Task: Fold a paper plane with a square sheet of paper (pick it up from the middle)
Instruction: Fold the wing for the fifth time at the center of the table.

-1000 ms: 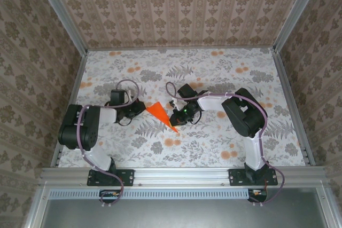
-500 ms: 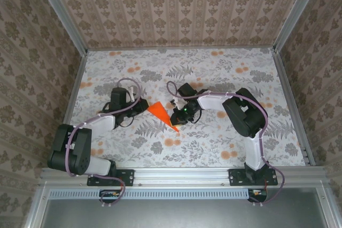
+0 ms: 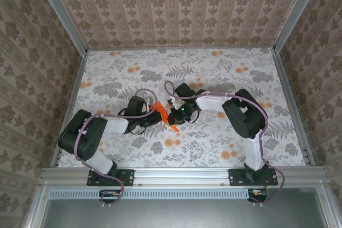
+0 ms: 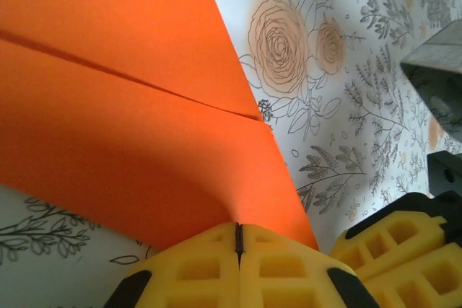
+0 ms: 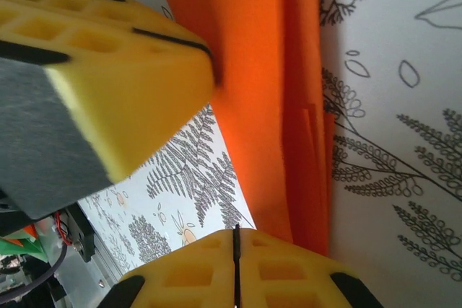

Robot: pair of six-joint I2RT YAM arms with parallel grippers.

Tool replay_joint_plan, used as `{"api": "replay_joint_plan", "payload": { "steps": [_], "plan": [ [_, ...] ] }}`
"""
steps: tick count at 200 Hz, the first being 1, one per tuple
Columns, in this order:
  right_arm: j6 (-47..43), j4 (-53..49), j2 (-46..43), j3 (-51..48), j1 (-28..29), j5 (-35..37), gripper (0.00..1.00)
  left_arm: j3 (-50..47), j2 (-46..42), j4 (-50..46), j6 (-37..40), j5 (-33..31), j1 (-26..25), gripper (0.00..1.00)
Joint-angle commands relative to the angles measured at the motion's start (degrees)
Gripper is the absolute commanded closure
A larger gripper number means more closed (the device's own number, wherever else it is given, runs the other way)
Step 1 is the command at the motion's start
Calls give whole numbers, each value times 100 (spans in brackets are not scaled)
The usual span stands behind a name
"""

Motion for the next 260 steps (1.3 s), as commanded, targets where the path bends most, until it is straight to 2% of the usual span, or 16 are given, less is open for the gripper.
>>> {"api": "replay_joint_plan", "payload": {
  "steps": [1,62,120,221,251,260],
  "plan": [
    [56,-20,19,275,52,142,92,235,142,22,-93,-165,-25,100],
    [-65,-445,476,843,65,497,92,410,345,-590,-75,-363,-51,100],
    [-339,-776,521,686,69,550,92,561,497,-961,-58,-452,-78,100],
    [-359,-387,-706,-1233,-245,464,92,761,503,-1405,174,-509,-51,100],
    [-163,-128,-1200,-1473,-378,656,91,952,312,-1507,160,-286,-52,100],
    [-69,-72,-1375,-1484,-415,820,91,1074,185,-1678,174,-234,-60,96]
  ]
}}
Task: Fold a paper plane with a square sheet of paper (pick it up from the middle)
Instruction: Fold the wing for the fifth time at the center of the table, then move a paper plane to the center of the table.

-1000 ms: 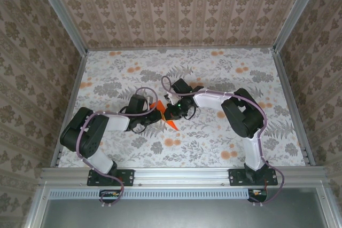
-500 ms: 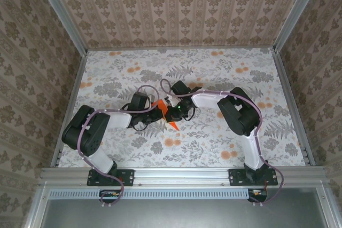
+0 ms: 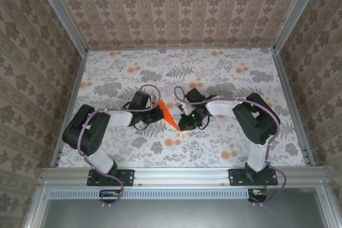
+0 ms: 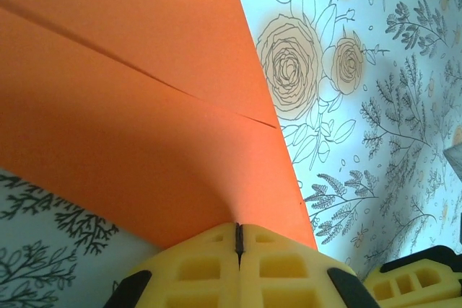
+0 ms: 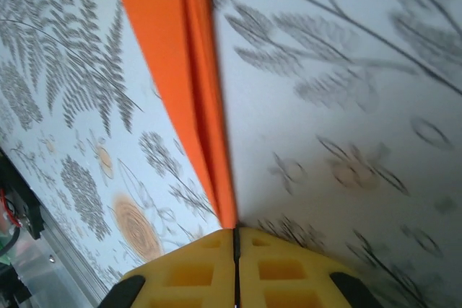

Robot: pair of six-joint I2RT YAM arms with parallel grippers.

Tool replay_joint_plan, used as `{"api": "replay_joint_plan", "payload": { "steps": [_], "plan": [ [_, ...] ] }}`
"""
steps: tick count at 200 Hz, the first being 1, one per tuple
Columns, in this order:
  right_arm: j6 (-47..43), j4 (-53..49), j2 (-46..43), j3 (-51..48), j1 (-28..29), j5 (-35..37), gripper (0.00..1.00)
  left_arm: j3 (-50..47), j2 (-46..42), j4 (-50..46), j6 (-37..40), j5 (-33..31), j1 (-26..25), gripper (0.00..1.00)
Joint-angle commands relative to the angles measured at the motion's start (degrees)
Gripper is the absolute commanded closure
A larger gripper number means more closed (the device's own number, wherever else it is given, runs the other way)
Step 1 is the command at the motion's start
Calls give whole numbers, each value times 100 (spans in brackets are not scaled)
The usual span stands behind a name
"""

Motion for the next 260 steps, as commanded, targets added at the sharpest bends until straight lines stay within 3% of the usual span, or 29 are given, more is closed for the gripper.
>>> {"api": "replay_joint_plan", "payload": {
  "steps": [1,12,41,80,123,151,189,260],
  "plan": [
    [220,-69,-467,-140,-107,395,90,258,-171,-626,153,-55,40,95],
    [290,-76,-638,-85,-140,643,85,468,-337,-1003,187,-126,16,90],
    [378,-230,-906,80,-169,1631,52,1025,-656,-2225,241,-711,-110,72],
    [371,-201,-1109,87,-272,2527,31,1905,-614,-3764,36,-1748,-543,52],
    [464,-186,-1146,-39,-449,2822,24,2697,-30,-4747,-581,-2523,-927,33],
    [533,-121,-1203,-163,-512,2810,21,3251,532,-5259,-705,-2804,-1037,32],
    [538,-124,-1230,-227,-534,2780,21,3783,1200,-5640,-541,-2584,-1037,35],
    [554,-119,-1101,-197,-539,2585,21,3980,1457,-5719,-394,-2488,-1049,27]
  ]
}}
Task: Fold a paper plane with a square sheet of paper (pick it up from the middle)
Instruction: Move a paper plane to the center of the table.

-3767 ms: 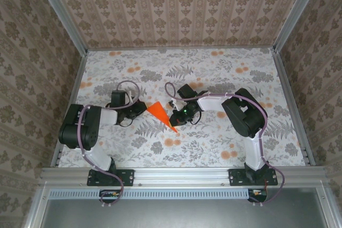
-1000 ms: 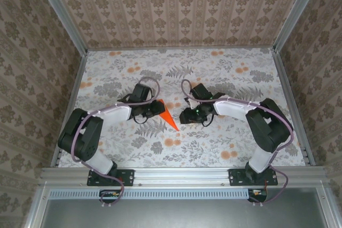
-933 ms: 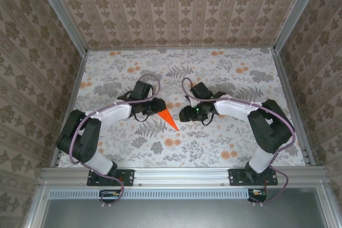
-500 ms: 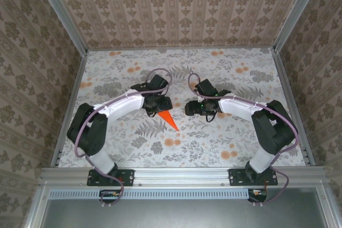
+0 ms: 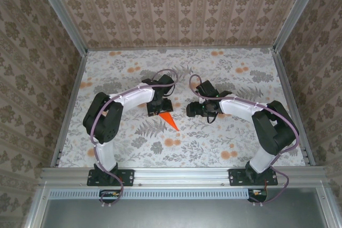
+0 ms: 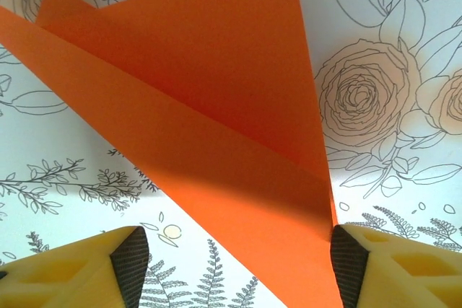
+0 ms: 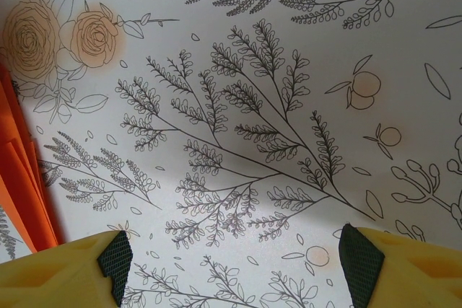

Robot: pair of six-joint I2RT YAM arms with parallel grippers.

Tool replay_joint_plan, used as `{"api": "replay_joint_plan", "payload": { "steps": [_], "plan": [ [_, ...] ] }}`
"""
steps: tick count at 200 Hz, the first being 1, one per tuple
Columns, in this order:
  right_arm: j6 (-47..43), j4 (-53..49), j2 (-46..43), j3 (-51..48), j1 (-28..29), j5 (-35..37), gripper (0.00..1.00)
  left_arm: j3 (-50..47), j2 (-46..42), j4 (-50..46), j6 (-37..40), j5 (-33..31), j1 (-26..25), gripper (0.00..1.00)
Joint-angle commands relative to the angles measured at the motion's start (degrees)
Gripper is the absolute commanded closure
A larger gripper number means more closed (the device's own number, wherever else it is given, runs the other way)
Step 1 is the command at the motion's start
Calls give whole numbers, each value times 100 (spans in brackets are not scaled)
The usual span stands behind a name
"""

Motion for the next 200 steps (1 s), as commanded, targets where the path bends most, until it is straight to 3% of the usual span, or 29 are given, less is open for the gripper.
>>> {"api": "replay_joint_plan", "payload": {
  "steps": [1,57,200],
  "plan": [
    [99,-82,-42,-14,-32,-44,21,138,117,-262,98,-8,-35,27],
    [112,-118,-1,26,-32,-106,21,335,322,-415,267,-93,-27,19],
    [152,-210,219,200,-32,-255,21,-712,-628,211,-578,-281,13,33]
  ]
}}
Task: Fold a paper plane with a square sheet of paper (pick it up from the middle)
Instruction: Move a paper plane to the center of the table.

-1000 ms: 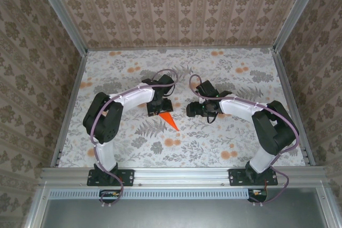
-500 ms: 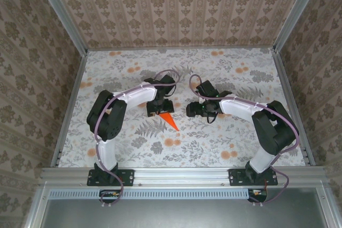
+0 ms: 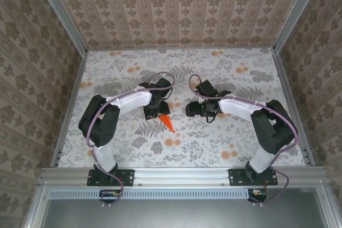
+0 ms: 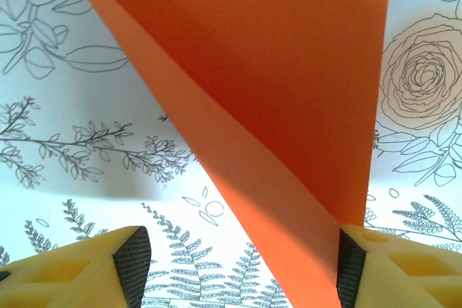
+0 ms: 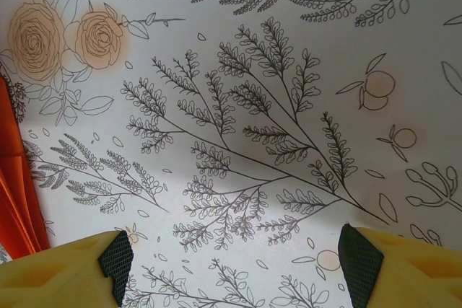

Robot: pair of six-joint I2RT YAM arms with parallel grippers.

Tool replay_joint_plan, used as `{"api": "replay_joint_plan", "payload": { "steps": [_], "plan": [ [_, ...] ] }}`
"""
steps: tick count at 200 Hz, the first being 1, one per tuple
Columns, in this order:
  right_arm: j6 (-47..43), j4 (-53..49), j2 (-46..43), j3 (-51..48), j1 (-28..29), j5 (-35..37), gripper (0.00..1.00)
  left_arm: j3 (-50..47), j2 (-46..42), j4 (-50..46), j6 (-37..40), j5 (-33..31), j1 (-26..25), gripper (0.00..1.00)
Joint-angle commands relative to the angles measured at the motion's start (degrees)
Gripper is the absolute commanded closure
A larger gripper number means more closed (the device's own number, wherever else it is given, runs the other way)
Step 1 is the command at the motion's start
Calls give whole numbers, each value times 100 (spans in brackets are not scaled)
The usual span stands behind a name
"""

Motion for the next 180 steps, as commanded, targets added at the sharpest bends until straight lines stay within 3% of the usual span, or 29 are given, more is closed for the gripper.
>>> {"api": "replay_joint_plan", "payload": {
  "steps": [1,66,180],
  "plan": [
    [69,-208,121,134,-32,-142,21,-158,-255,93,-219,-143,11,33],
    [73,-207,169,143,-31,-194,21,-430,-475,207,-467,-194,76,42],
    [108,-181,202,142,-32,-256,21,-1322,-917,1394,-1127,251,331,68]
  ]
}}
